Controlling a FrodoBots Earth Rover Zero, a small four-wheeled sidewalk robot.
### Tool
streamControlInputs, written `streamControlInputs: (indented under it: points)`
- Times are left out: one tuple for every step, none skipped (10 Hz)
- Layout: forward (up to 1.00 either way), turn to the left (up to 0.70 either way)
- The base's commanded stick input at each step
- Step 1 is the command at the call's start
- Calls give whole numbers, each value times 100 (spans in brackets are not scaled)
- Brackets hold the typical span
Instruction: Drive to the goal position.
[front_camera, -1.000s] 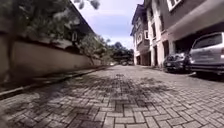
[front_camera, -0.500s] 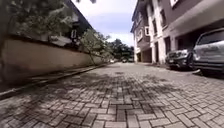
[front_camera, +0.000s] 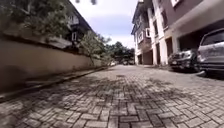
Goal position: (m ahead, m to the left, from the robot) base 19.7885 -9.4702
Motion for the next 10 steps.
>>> streamControlInputs:
  points:
    - [50,0]
    - [50,0]
    - [50,0]
    - [50,0]
    - [50,0]
    - [50,0]
    - [50,0]
    - [50,0]
    - [50,0]
    - [50,0]
